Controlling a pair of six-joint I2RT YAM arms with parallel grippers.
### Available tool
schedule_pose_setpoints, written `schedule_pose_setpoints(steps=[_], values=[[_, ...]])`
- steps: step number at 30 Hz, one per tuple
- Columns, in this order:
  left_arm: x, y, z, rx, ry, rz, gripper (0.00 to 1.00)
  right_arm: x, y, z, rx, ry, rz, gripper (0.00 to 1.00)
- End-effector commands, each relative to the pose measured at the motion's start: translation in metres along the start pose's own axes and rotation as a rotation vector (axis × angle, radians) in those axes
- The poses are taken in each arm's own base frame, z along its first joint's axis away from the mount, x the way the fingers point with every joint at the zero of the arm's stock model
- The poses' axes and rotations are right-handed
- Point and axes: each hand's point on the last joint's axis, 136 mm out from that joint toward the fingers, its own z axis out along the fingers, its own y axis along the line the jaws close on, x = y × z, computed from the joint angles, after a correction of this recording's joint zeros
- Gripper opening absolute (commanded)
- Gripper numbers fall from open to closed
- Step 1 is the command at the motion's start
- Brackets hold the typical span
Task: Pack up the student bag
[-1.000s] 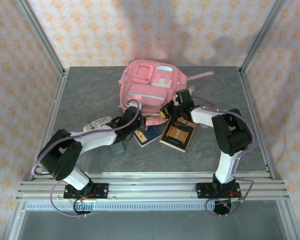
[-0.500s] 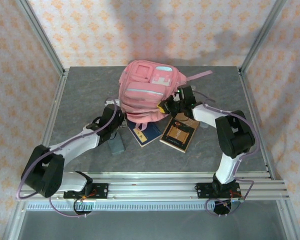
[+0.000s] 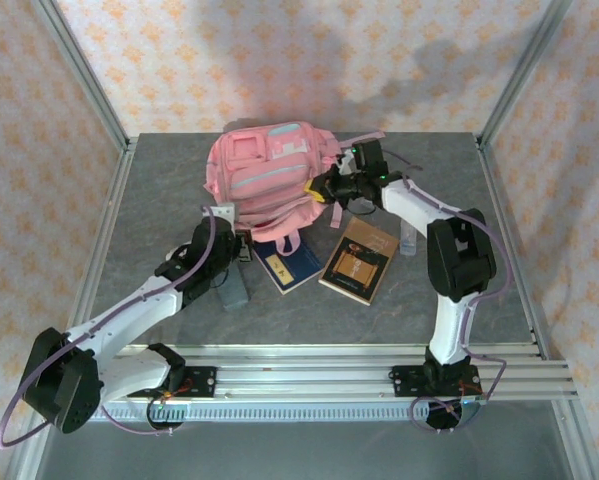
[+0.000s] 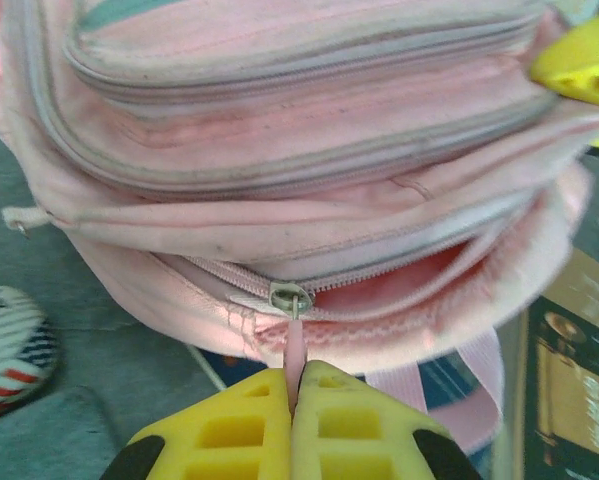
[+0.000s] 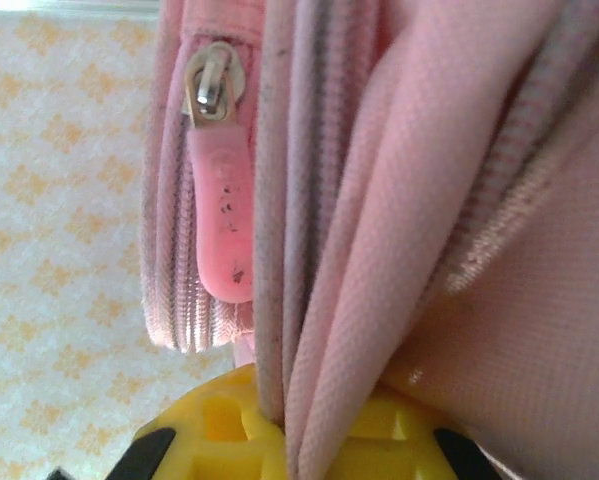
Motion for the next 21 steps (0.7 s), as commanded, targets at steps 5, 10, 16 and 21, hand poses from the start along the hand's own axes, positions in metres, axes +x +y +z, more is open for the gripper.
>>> schedule_pose_setpoints(steps=[5, 10, 16, 21], values=[[0.013, -0.056, 0.032, 0.151, 0.055, 0.002, 0.0, -0.06, -0.042, -0.022, 0.141, -0.165, 0.019, 0.18], [0.021, -0.068, 0.057, 0.16, 0.094, 0.006, 0.0, -0.057, -0.047, -0.038, 0.23, -0.245, 0.032, 0.41], [0.023, -0.077, 0.063, 0.183, 0.105, 0.022, 0.0, -0.02, -0.049, -0.063, 0.259, -0.303, 0.044, 0.48], [0.029, -0.08, 0.066, 0.185, 0.123, 0.037, 0.0, 0.027, -0.05, -0.037, 0.208, -0.211, 0.062, 0.48]])
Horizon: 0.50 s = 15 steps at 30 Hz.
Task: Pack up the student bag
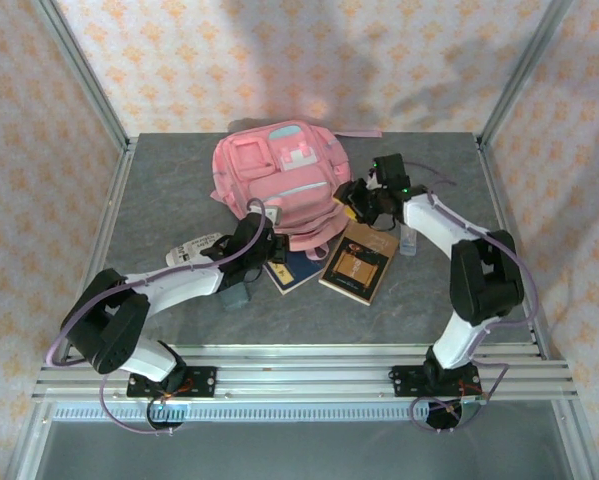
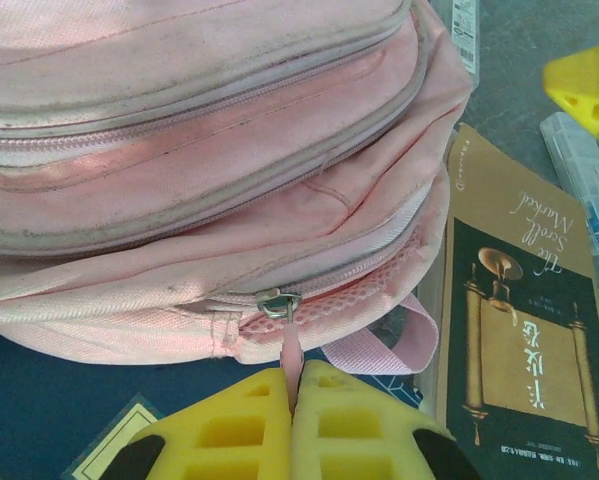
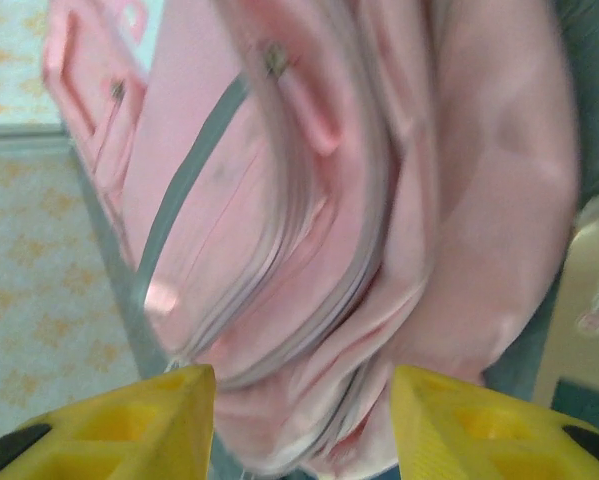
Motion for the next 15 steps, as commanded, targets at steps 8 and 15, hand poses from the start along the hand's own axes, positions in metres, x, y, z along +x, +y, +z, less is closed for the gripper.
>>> schedule_pose_setpoints(steps=[8, 15], values=[[-0.01, -0.028, 0.003, 0.07, -0.021, 0.038, 0.0, 0.05, 0.014, 0.063, -0.055, 0.126, 0.046, 0.48], [0.0, -0.027, 0.012, 0.038, 0.003, 0.057, 0.0, 0.048, 0.006, 0.088, -0.042, 0.138, 0.111, 0.32]])
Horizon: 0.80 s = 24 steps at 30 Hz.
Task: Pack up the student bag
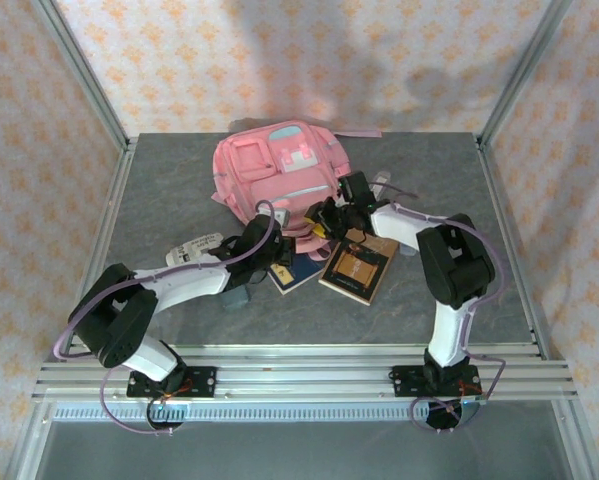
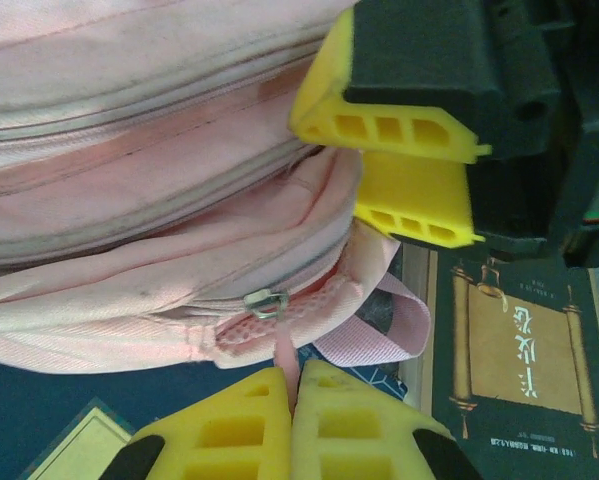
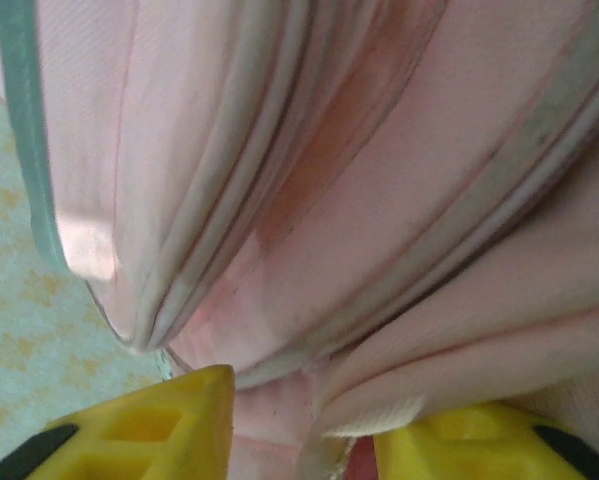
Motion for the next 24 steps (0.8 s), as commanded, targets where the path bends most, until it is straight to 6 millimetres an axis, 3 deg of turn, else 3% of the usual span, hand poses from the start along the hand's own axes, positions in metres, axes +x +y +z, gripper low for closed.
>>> schedule_pose_setpoints(steps=[1, 3, 5, 10, 20, 24], values=[[-0.007, -0.011, 0.003, 0.012, -0.02, 0.024, 0.0, -0.007, 0.008, 0.01, -0.027, -0.019, 0.008, 0.23], [-0.005, -0.005, 0.005, -0.012, -0.02, 0.023, 0.0, -0.007, 0.007, 0.009, -0.027, -0.028, 0.005, 0.08], [-0.002, 0.003, 0.006, -0.052, -0.016, 0.033, 0.0, -0.008, 0.005, 0.007, -0.026, -0.039, 0.002, 0.0], [0.001, 0.031, 0.005, -0.166, -0.006, 0.054, 0.0, -0.015, 0.008, -0.009, -0.039, -0.083, -0.009, 0.0], [-0.016, 0.146, -0.026, -0.436, -0.064, -0.115, 0.0, -0.039, 0.013, -0.054, -0.084, -0.202, -0.005, 0.0], [-0.021, 0.163, -0.031, -0.487, -0.066, -0.143, 0.0, -0.045, 0.024, -0.062, -0.112, -0.216, -0.017, 0.0]])
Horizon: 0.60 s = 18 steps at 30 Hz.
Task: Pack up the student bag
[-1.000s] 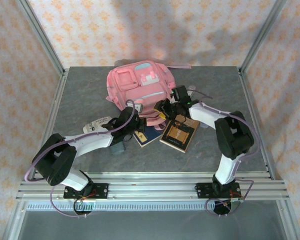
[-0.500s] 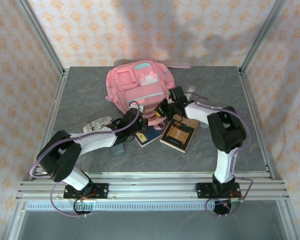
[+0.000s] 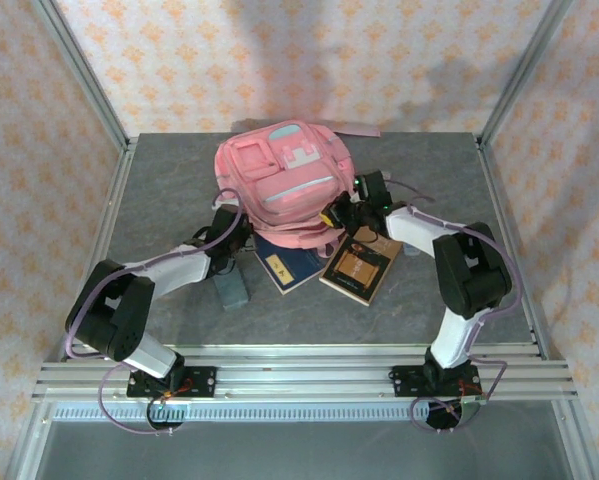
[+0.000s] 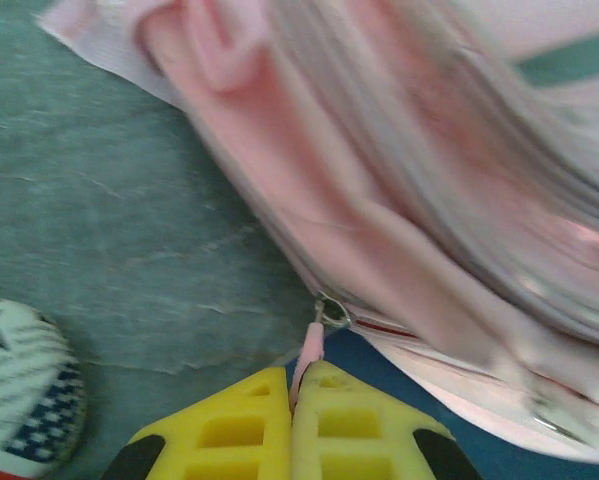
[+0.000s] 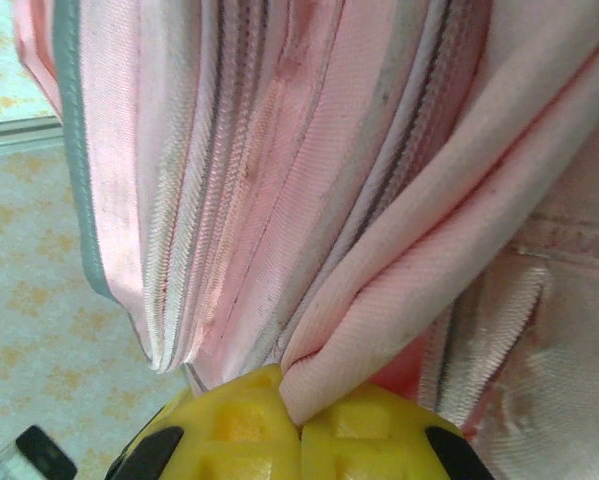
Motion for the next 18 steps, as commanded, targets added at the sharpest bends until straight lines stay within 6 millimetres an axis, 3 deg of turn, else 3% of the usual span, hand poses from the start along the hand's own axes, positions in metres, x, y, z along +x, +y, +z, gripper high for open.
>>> schedule_pose_setpoints(steps=[1, 9, 18], values=[[-0.005, 0.023, -0.007, -0.103, -0.012, 0.004, 0.0, -0.022, 0.027, -0.019, -0.068, -0.091, -0.052, 0.0], [-0.018, 0.032, -0.005, -0.16, -0.05, -0.025, 0.0, -0.018, 0.067, -0.035, -0.162, -0.075, -0.116, 0.0], [-0.049, 0.092, 0.016, -0.34, -0.056, -0.144, 0.0, -0.021, 0.074, -0.052, -0.194, -0.113, -0.126, 0.0]])
